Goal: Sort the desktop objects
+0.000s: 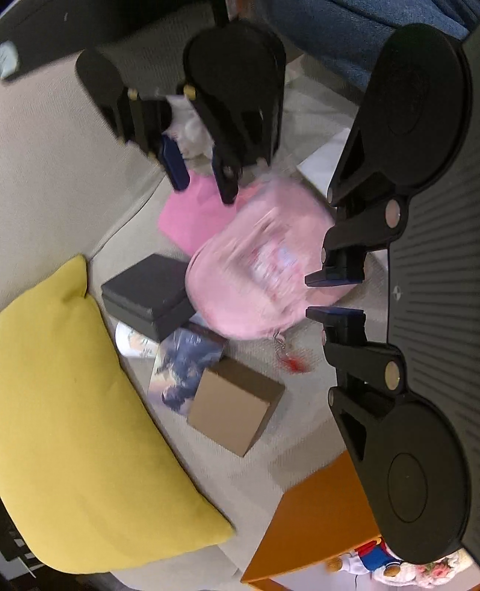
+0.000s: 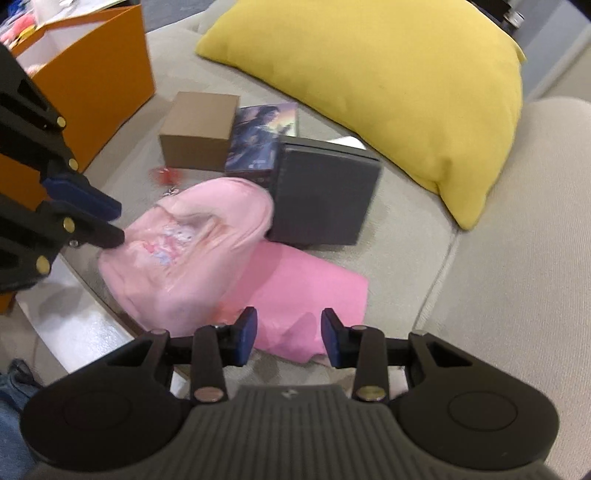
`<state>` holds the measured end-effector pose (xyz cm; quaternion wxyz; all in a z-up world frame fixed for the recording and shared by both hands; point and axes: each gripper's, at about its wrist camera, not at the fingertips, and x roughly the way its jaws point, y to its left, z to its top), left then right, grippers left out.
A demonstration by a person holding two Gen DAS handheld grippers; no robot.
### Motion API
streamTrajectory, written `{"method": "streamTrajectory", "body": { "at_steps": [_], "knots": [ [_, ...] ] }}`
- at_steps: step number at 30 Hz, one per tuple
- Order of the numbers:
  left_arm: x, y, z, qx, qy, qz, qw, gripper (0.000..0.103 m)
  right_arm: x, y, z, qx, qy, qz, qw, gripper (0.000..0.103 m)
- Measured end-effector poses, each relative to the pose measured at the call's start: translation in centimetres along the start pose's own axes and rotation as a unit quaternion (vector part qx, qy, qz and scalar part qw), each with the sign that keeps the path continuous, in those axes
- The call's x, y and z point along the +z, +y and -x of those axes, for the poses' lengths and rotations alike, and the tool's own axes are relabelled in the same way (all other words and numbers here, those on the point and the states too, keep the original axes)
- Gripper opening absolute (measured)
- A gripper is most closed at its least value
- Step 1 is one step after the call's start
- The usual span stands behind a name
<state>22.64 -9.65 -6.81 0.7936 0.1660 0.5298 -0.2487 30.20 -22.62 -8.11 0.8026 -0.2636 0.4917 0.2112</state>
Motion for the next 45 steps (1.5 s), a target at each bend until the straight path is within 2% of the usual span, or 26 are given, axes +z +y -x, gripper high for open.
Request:
{"method": "streamTrajectory", "body": {
  "at_steps": [2, 6, 9, 11, 15, 21, 22, 24, 25, 26, 29, 32, 38, 41, 45],
  "knots": [
    [0.2, 0.6, 0.3, -0.002, -0.006, -0.003, 1.0, 0.013, 0.1, -0.9, 0.0, 0.004, 0.003, -0.016, 1.0, 0.04],
    [1.1, 1.3, 0.2, -0.004, -0.015, -0.023, 0.9996, 0.022, 0.4, -1.8, 0.7, 0.031, 0.005, -0.056, 0.998, 0.041],
    [1.9, 1.4, -0.5, -0.002, -0.015, -0.037, 0.9992, 0.025, 1.1, -2.1, 1.1, 0.055, 0.0, -0.078, 0.995, 0.047],
    [2.3, 1.6, -1.1, 0.001, -0.017, -0.047, 0.9988, 0.025, 1.9, -2.2, 1.0, 0.076, -0.008, -0.09, 0.993, 0.052],
    [2.9, 1.7, -1.7, 0.002, -0.022, -0.073, 0.9971, 0.025, 3.3, -2.4, 0.5, 0.096, -0.011, -0.101, 0.99, 0.053],
    [3.5, 1.9, -2.5, -0.008, -0.029, -0.102, 0.9943, 0.026, 5.0, -3.9, -2.4, 0.115, 0.0, -0.13, 0.985, 0.051],
    [3.6, 1.9, -2.7, -0.009, -0.03, -0.108, 0.9937, 0.026, 5.2, -4.2, -3.0, 0.123, 0.005, -0.137, 0.983, 0.048],
    [3.6, 1.9, -3.0, -0.01, -0.03, -0.119, 0.9924, 0.03, 5.1, -4.8, -4.0, 0.154, 0.016, -0.157, 0.975, 0.034],
    [3.6, 1.8, -3.1, -0.01, -0.03, -0.125, 0.9916, 0.031, 5.0, -4.9, -4.4, 0.173, 0.018, -0.167, 0.971, 0.02],
    [3.6, 1.8, -3.2, -0.011, -0.031, -0.132, 0.9907, 0.032, 4.9, -5.0, -4.4, 0.193, 0.017, -0.172, 0.966, 0.014],
    [3.6, 1.5, -2.9, -0.008, -0.034, -0.158, 0.9869, 0.04, 5.0, -4.5, -3.4, 0.198, 0.004, -0.143, 0.97, 0.012],
    [3.5, 1.3, -1.9, -0.005, -0.043, -0.18, 0.9827, 0.054, 5.0, -4.0, -1.7, 0.207, -0.014, -0.107, 0.972, 0.01],
    [2.3, -0.3, 0.7, -0.005, -0.052, -0.234, 0.9708, 0.056, 4.3, -1.5, 2.5, 0.204, -0.061, 0.004, 0.977, 0.009],
    [1.3, -1.2, 1.8, -0.012, -0.051, -0.259, 0.9646, 0.056, 3.4, -0.2, 4.4, 0.205, -0.079, 0.059, 0.974, 0.009],
    [-0.1, -2.7, 2.8, -0.019, -0.051, -0.287, 0.9564, 0.056, 2.0, 0.8, 6.4, 0.216, -0.097, 0.102, 0.966, 0.009]
  ]
}}
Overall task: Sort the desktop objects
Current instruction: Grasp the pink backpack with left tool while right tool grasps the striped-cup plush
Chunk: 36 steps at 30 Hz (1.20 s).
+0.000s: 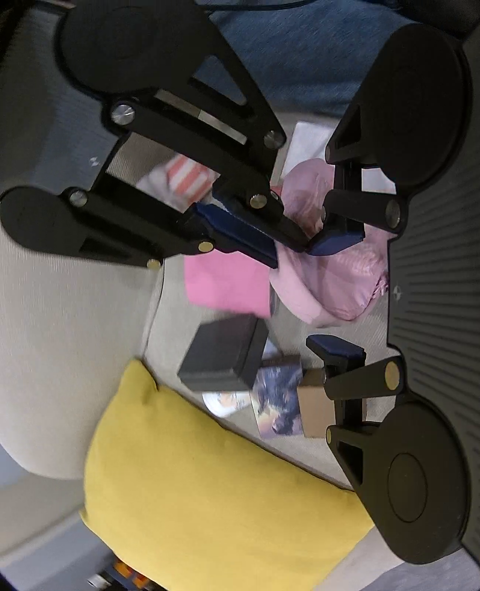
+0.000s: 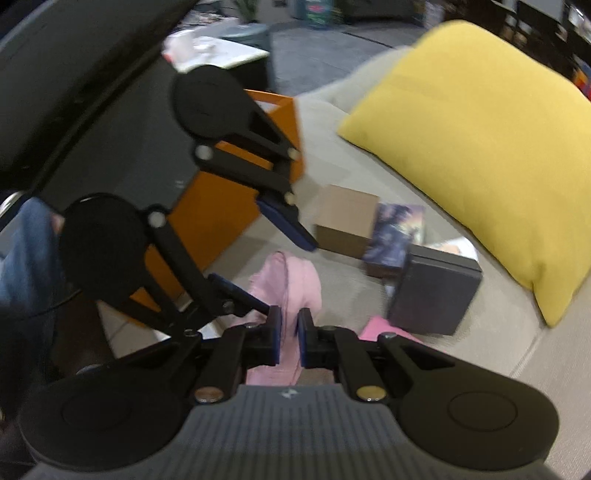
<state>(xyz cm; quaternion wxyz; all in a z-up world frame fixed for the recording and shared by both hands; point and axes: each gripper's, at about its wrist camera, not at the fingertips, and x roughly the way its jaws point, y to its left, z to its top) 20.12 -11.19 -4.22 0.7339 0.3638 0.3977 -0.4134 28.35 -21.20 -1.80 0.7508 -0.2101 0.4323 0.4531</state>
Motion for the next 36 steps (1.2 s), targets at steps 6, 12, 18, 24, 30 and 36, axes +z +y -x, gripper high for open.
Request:
{"method": "streamTrajectory", "body": {
  "at_steps": [6, 12, 18, 24, 30, 36],
  "knots": [
    [-0.1, -2.5, 1.0, 0.016, 0.005, -0.019, 0.9997, 0.039, -0.7, 2.4, 1.1, -0.009, 0.012, 0.036, 0.999, 0.009],
    [-0.5, -3.7, 2.6, 0.034, 0.007, 0.015, 0.9993, 0.022, -1.6, 3.4, 1.6, -0.042, 0.038, 0.025, 0.998, 0.015],
    [-0.9, -3.7, 4.0, 0.068, 0.013, 0.095, 0.9931, 0.018, -3.1, 0.8, 2.7, -0.11, 0.075, -0.08, 0.988, 0.036],
    [-1.9, -2.1, 5.2, 0.13, 0.006, 0.175, 0.976, 0.018, -6.4, -4.5, 3.0, -0.202, 0.128, -0.253, 0.938, 0.045],
    [-2.9, -0.7, 5.2, 0.153, 0.001, 0.242, 0.9581, 0.018, -8.6, -5.9, 1.8, -0.244, 0.128, -0.347, 0.897, 0.061],
    [-4.0, 0.0, 4.2, 0.15, 0.005, 0.281, 0.9478, 0.018, -10.0, -7.7, -1.6, -0.268, 0.135, -0.413, 0.86, 0.066]
  ]
}}
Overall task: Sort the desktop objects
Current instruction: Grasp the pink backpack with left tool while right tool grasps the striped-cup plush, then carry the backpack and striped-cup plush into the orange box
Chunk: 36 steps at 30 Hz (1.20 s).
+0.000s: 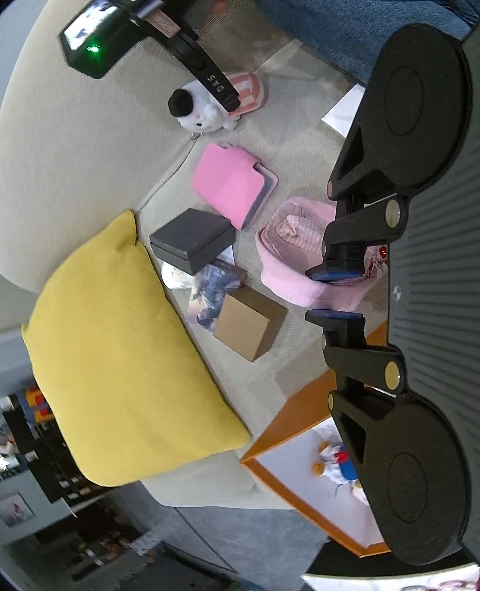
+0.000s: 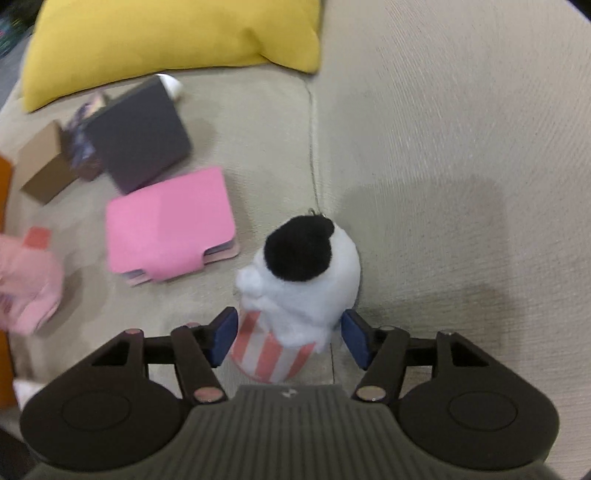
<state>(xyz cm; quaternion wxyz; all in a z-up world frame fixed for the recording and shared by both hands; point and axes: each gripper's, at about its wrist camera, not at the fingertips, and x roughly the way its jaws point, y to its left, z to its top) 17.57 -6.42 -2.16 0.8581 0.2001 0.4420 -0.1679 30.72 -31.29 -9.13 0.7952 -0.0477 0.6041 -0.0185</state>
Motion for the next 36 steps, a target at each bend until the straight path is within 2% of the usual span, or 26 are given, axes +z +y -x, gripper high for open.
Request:
{"method": "streamTrajectory", "body": {
  "at_steps": [4, 6, 9, 13, 17, 21, 25, 30, 33, 36],
  "knots": [
    [-0.5, 0.1, -0.5, -0.028, 0.016, 0.008, 0.9994, 0.019, 0.5, 0.2, -1.7, -0.017, 0.007, -0.018, 1.0, 0.071],
    [-0.5, 0.1, -0.3, -0.032, 0.012, 0.0, 0.9994, 0.02, 0.9, 0.2, -1.9, -0.02, 0.002, -0.024, 1.0, 0.069],
    [-0.5, -0.2, 0.0, -0.059, 0.018, -0.009, 0.998, 0.021, 1.1, 0.7, -2.6, -0.037, -0.01, -0.012, 0.999, 0.066],
    [-0.2, -0.8, -0.4, -0.06, 0.02, -0.023, 0.9977, 0.021, 1.2, 1.3, -3.0, -0.048, -0.014, 0.006, 0.999, 0.064],
    [-0.1, -0.7, -0.6, -0.059, 0.014, -0.014, 0.998, 0.022, 1.0, 0.4, -2.0, -0.025, -0.021, 0.006, 0.999, 0.062],
    [-0.5, -0.7, -0.5, -0.038, 0.004, -0.009, 0.9992, 0.018, 0.7, -0.3, 0.1, -0.002, -0.042, 0.003, 0.999, 0.062],
    [-0.8, 0.3, 0.7, -0.04, -0.015, 0.023, 0.9988, 0.017, -0.3, -0.6, 3.2, 0.026, -0.069, -0.001, 0.997, 0.062],
    [-0.7, 1.6, 4.0, -0.039, -0.053, 0.052, 0.9965, 0.017, -1.2, 0.7, 7.4, 0.065, -0.106, 0.023, 0.992, 0.062],
    [-0.8, 2.5, 6.6, -0.04, -0.076, 0.066, 0.9941, 0.017, -1.5, 2.5, 10.0, 0.087, -0.131, 0.045, 0.987, 0.062],
    [-1.1, 3.3, 9.0, -0.025, -0.091, 0.079, 0.9924, 0.017, -2.1, 4.8, 12.7, 0.112, -0.151, 0.07, 0.98, 0.062]
  ]
}}
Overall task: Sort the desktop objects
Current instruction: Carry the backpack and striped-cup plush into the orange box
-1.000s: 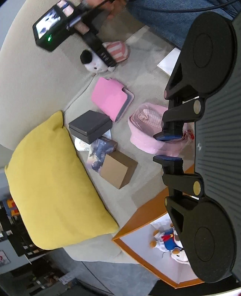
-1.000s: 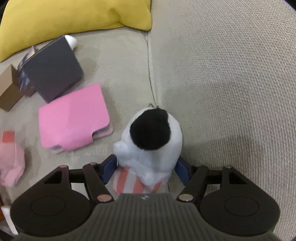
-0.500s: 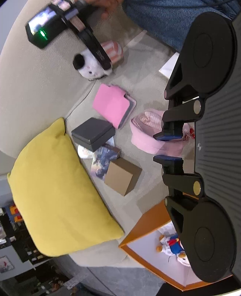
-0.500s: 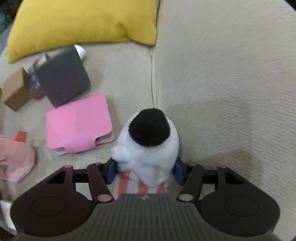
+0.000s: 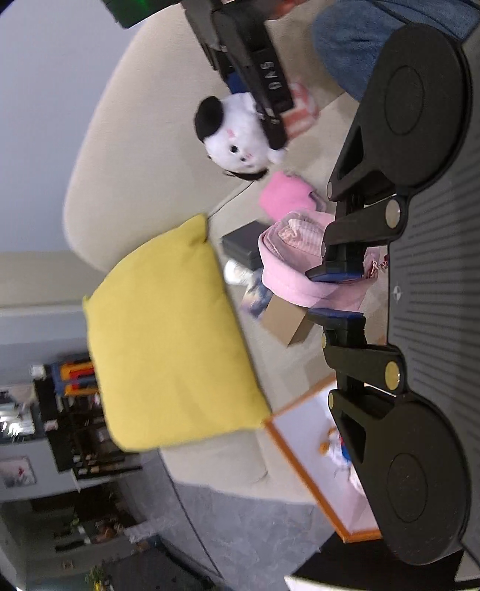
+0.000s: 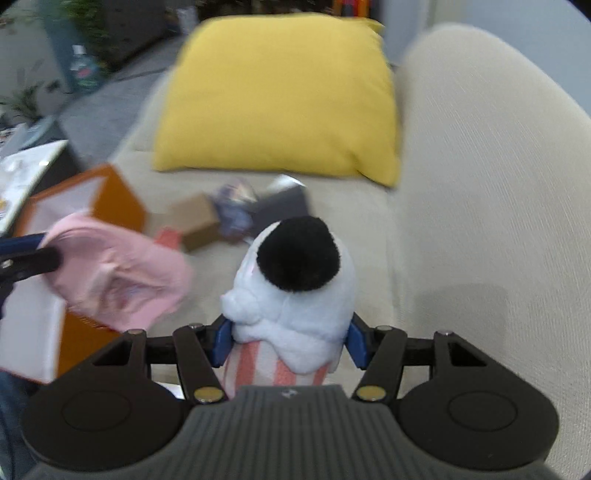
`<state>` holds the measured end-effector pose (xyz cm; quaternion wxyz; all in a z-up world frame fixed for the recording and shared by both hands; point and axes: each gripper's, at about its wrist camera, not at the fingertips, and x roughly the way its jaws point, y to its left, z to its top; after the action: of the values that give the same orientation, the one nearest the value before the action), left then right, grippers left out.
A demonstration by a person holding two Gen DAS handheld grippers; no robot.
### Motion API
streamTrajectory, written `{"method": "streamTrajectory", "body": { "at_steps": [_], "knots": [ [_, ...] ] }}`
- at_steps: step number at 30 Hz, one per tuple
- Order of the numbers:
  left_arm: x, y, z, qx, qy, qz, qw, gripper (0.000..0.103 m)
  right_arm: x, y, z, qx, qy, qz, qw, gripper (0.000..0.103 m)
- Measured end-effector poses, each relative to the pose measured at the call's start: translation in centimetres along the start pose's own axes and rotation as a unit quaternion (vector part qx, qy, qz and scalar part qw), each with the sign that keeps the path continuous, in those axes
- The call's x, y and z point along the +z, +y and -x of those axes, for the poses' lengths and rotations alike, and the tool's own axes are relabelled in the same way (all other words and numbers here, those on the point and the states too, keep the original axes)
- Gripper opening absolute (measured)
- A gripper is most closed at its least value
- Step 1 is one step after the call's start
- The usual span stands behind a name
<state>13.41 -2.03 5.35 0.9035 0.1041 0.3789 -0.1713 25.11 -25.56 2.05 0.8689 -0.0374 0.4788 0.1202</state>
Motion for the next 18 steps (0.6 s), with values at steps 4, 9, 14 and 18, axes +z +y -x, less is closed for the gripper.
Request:
{"method": "streamTrajectory", "body": {
  "at_steps": [4, 9, 14, 18],
  "knots": [
    [0.1, 1.5, 2.9, 0.021, -0.015, 0.019, 0.9995, 0.017, 0.4, 4.2, 2.1, 0.032, -0.021, 0.04, 0.998, 0.062],
    [-0.5, 4.6, 6.2, 0.065, -0.031, 0.045, 0.9964, 0.017, 1.4, 9.2, 3.5, 0.072, -0.042, 0.087, 0.993, 0.062],
    [-2.0, 8.3, 7.8, 0.113, -0.022, 0.075, 0.9906, 0.017, 2.9, 14.1, 3.7, 0.106, -0.057, 0.127, 0.985, 0.062],
    [-3.9, 11.2, 7.5, 0.133, 0.001, 0.104, 0.9856, 0.017, 4.3, 17.6, 2.3, 0.126, -0.052, 0.146, 0.98, 0.062]
  ]
}}
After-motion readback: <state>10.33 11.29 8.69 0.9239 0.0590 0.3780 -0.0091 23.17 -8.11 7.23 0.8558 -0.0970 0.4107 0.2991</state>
